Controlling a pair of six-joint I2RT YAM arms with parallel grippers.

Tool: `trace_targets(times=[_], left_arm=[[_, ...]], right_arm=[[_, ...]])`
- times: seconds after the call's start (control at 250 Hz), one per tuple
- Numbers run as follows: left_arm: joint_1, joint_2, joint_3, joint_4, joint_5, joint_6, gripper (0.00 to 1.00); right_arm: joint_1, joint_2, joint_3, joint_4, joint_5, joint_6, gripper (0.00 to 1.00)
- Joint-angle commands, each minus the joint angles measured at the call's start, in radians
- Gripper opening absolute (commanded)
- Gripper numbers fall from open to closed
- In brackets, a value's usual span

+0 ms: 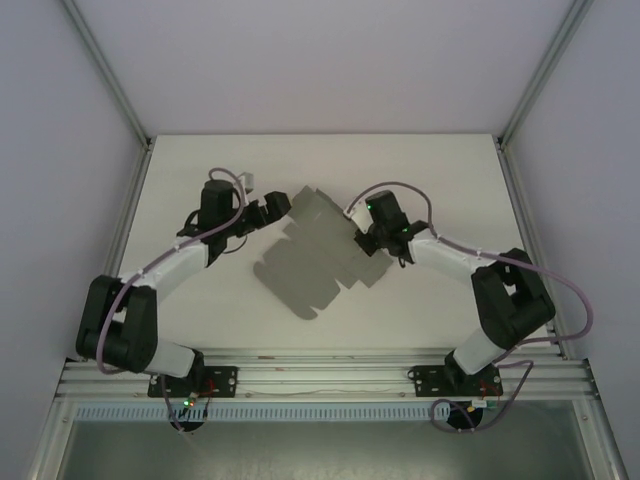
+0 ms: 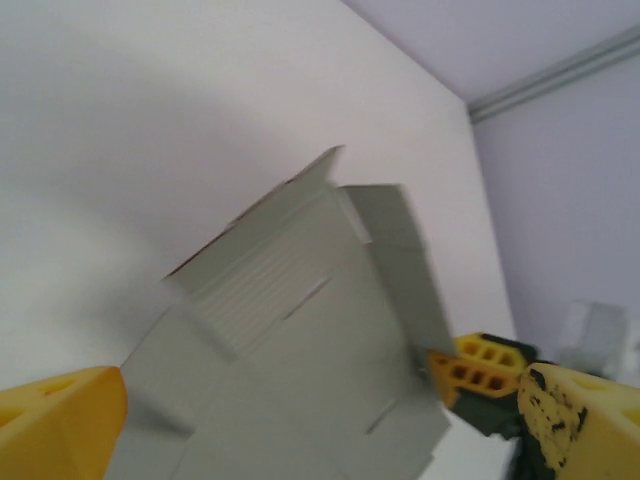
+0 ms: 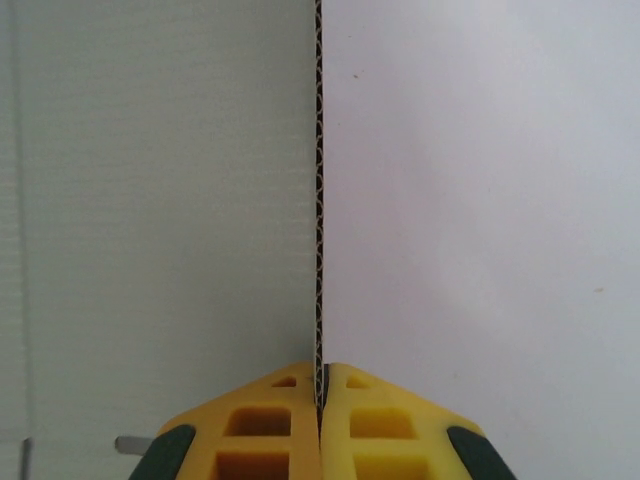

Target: Assemble paper box

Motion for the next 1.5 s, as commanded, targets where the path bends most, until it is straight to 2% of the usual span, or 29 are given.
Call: trace_targets(times=[0.0, 0.144, 0.22, 0.42, 0.688, 0.975, 1.091, 1.215, 1.279, 1.379, 1.495], left_arm=[[-0.025, 0.060, 0.080, 0.108, 0.118, -0.049, 1.00], [-0.049, 0.145, 0.184, 0.107, 0.172, -0.042, 1.00], [-0.055, 0.179, 0.249, 0.046, 0.176, -0.002, 1.00], [-0.081, 0.259, 0.381, -0.158, 0.173, 0.100, 1.00], [-0.101, 0.273, 0.356, -0.227, 0.153, 0.156, 1.00], [-0.116, 0.281, 0.340, -0.310, 0.171, 0.209, 1.00], [-0.122, 0.292, 0.320, -0.257, 0.226, 0.174, 0.99], [-0.131, 0.306, 0.300, -0.143, 0.288, 0.096, 0.89], [-0.131, 0.319, 0.300, -0.099, 0.309, 0.049, 0.78], [-0.135, 0.333, 0.314, -0.092, 0.318, 0.028, 0.65], [-0.142, 0.333, 0.320, -0.121, 0.271, 0.037, 0.52]], right_arm=[[0.039, 0.000, -0.068, 0.191, 0.121, -0.179, 0.00], [0.088, 0.001, -0.111, 0.263, 0.152, -0.293, 0.00], [0.100, -0.001, -0.135, 0.322, 0.172, -0.317, 0.00], [0.110, -0.007, -0.119, 0.308, 0.206, -0.337, 0.00], [0.115, -0.035, -0.118, 0.308, 0.177, -0.321, 0.00], [0.120, -0.056, -0.119, 0.318, 0.210, -0.309, 0.00], [0.121, -0.068, -0.119, 0.310, 0.187, -0.300, 0.00], [0.140, -0.055, -0.114, 0.315, 0.209, -0.330, 0.00], [0.156, -0.044, -0.101, 0.301, 0.243, -0.348, 0.00], [0.173, -0.030, -0.092, 0.304, 0.270, -0.377, 0.00], [0.176, -0.034, -0.096, 0.323, 0.271, -0.373, 0.00]])
